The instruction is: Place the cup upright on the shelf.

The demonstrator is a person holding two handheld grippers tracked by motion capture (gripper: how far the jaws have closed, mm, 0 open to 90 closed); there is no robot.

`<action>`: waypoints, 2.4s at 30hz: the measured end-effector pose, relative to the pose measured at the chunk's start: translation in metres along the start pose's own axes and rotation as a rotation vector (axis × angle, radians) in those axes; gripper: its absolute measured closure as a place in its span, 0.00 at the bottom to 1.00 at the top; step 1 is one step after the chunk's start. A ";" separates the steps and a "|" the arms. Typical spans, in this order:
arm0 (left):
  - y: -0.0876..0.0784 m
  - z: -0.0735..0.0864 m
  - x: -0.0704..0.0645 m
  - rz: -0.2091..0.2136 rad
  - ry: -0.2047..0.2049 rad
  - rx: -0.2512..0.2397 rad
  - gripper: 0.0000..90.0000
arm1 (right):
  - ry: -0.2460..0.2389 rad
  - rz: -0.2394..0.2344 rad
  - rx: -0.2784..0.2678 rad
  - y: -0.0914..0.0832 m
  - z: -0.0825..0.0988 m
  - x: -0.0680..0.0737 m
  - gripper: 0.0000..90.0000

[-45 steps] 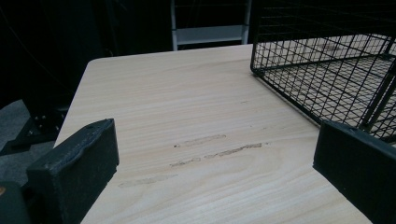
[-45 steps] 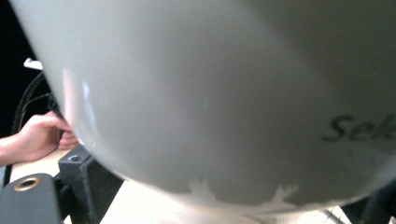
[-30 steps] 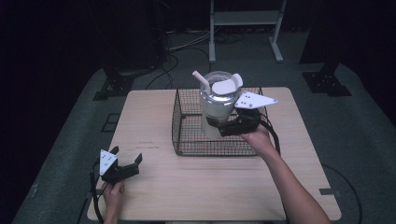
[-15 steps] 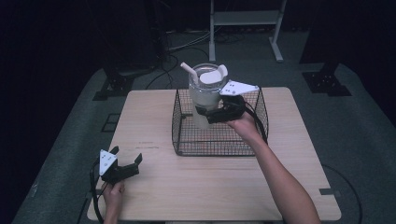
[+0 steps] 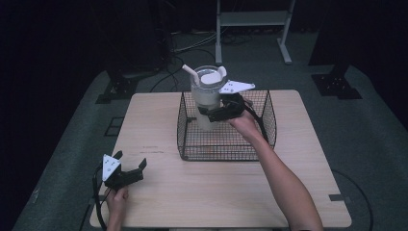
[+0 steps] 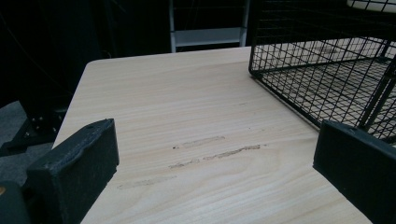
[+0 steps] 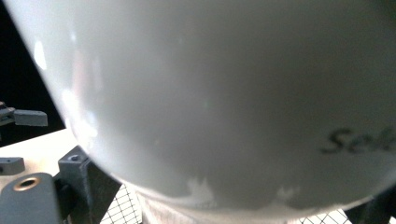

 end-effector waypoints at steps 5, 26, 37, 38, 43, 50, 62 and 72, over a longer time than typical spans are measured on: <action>0.000 0.000 0.000 0.000 0.003 0.002 0.00 | 0.011 -0.006 0.025 0.013 0.009 -0.007 0.10; -0.001 0.000 0.000 0.004 0.000 -0.002 0.00 | 0.048 -0.017 0.077 0.041 0.034 -0.021 0.10; -0.001 0.000 0.000 0.004 0.003 -0.004 0.00 | 0.058 -0.031 0.119 0.048 0.048 -0.024 0.10; -0.001 0.000 0.000 0.004 0.003 -0.004 0.00 | 0.058 -0.031 0.119 0.048 0.048 -0.024 0.10; -0.001 0.000 0.000 0.006 0.003 -0.005 0.00 | 0.067 -0.038 0.137 0.050 0.058 -0.026 0.10; -0.001 0.000 0.000 0.007 -0.005 -0.007 0.00 | 0.071 -0.046 0.148 0.053 0.063 -0.027 0.10; -0.002 0.000 0.001 0.009 -0.006 -0.008 0.00 | 0.052 -0.053 0.203 0.058 0.076 -0.028 0.10; -0.002 0.000 0.000 0.010 -0.002 -0.008 0.00 | -0.004 -0.089 0.189 0.055 0.082 -0.023 0.09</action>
Point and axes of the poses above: each handheld gripper's, and its own axes: y roughly forward along the jaws, z roughly out of its underside, x roughly to its left, the point moved 7 cm from there along y, roughly forward along the jaws, and after that the axes turned 6 degrees about -z, right-handed, at the moved point
